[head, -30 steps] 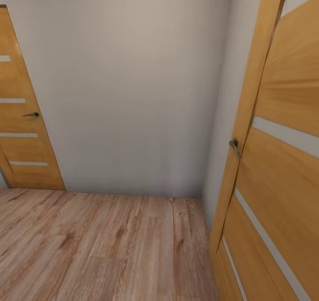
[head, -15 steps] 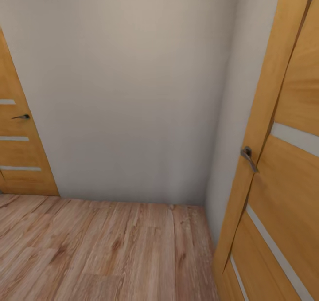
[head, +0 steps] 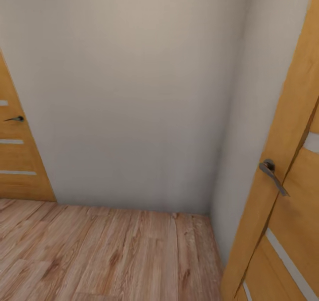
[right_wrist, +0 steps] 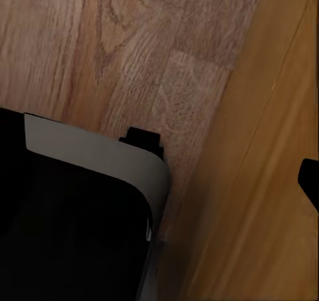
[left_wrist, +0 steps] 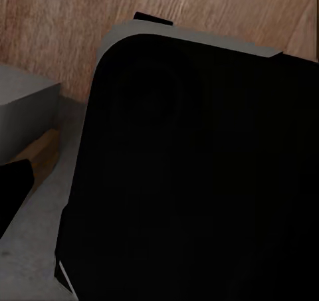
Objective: Move the two storage containers from the living room to the garage. In the garage, place one container on the floor and stack the other container on top of it (either order is fine).
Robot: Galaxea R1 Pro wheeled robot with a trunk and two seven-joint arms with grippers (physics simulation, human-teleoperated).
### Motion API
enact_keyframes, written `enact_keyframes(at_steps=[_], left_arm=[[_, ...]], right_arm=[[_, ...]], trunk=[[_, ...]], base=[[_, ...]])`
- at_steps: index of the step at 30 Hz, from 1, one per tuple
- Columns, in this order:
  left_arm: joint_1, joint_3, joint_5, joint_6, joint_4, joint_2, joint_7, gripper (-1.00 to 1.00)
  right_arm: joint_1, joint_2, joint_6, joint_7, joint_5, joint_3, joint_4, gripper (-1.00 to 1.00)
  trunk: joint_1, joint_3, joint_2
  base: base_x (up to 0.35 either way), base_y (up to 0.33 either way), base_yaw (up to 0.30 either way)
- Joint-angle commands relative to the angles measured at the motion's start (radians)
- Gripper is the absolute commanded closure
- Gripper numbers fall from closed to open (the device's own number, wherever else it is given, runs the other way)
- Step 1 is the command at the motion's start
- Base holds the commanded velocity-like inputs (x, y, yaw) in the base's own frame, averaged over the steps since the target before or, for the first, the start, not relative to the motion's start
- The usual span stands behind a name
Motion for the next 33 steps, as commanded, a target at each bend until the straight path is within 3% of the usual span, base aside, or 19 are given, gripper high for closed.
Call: enact_keyframes(at_steps=[1,27,33], left_arm=[[0.000,0.004,0.003,-0.002,-0.001,-0.001,0.000,-1.00],[0.000,0.004,0.003,-0.002,-0.002,-0.001,0.000,-1.00],[0.000,0.004,0.004,-0.002,-0.001,0.000,0.000,-1.00]], right_arm=[[-0.001,0.000,-0.006,0.006,-0.011,0.006,0.003,-1.00],[-0.001,-0.001,-0.006,0.006,-0.012,0.005,0.003,-1.00],[-0.001,-0.001,-0.007,0.006,-0.012,0.005,0.004,-1.00]], trunk=[[0.001,-0.001,0.000],[0.001,-0.001,0.000],[0.001,-0.001,0.000]], base=[[0.321,0.000,0.211],[0.076,0.025,0.014],[0.252,0.001,0.000]])
